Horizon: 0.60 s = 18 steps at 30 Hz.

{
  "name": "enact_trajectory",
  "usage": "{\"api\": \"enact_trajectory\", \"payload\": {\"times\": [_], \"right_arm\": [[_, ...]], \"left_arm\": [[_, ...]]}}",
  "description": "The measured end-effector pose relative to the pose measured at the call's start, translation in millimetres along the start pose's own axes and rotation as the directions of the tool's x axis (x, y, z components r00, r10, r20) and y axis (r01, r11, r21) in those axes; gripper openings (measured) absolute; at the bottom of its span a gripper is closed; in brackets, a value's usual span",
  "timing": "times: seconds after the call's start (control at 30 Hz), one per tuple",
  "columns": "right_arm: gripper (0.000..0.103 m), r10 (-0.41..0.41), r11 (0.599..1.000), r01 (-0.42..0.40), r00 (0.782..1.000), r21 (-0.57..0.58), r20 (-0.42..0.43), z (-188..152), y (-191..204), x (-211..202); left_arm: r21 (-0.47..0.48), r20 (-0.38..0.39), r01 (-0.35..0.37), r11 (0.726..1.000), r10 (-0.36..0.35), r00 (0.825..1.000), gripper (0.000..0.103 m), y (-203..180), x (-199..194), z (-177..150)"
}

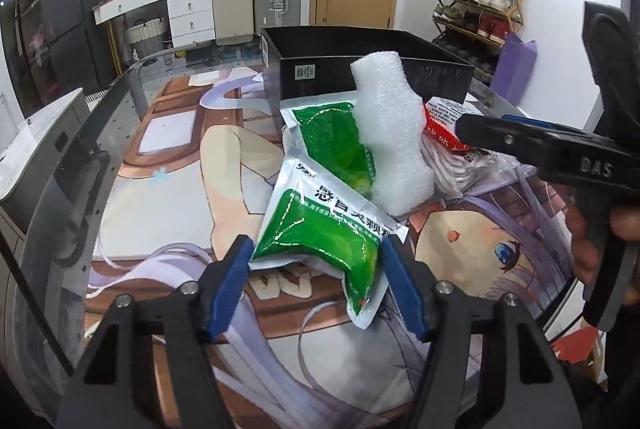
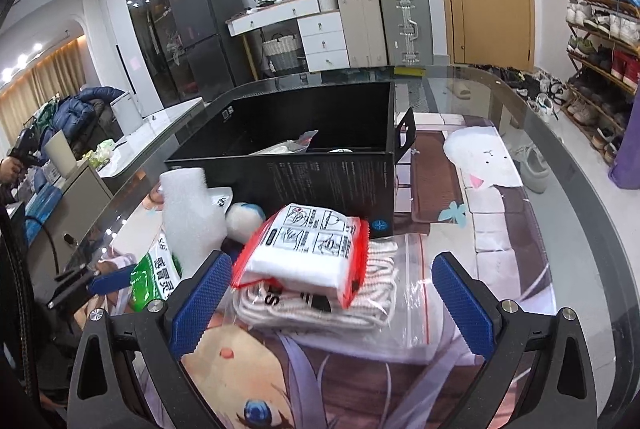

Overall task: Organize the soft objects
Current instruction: 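Close the left tool on the green sachet while the right tool grasps the red-edged white packet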

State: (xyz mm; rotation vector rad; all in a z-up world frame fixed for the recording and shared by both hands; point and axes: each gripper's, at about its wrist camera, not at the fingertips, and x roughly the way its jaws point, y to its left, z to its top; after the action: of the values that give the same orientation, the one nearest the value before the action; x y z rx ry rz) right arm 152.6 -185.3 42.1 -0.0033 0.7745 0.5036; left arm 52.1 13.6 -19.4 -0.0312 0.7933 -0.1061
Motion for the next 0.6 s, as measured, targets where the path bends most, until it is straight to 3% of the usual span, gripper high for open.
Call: {"api": "enact_trajectory", "payload": {"times": [0.17,0.33,0.43,0.6], "right_arm": [[0.100,0.012,1.000,-0.012,1.000,-0.027,-0.005,5,8,6],[0.076,0.017,0.999,-0.019,0.999,-0.030,-0.042,4,10,15],[0.072,0.018,0.999,-0.019,0.999,-0.030,-0.035,1,8,12],[0.056,0.011,0.998,-0.012,1.000,-0.056,-0.009,-5,9,2]], "left_arm": [[0.002,0.006,0.003,1.000,-0.003,1.000,0.065,-1,0,-1],[0.001,0.008,0.006,1.000,-0.006,1.000,0.065,0,-1,-1],[0.001,0.008,0.005,1.000,-0.005,1.000,0.065,0,-1,-1],[0.004,0.008,0.005,1.000,-0.005,1.000,0.065,0,-1,-1]]}}
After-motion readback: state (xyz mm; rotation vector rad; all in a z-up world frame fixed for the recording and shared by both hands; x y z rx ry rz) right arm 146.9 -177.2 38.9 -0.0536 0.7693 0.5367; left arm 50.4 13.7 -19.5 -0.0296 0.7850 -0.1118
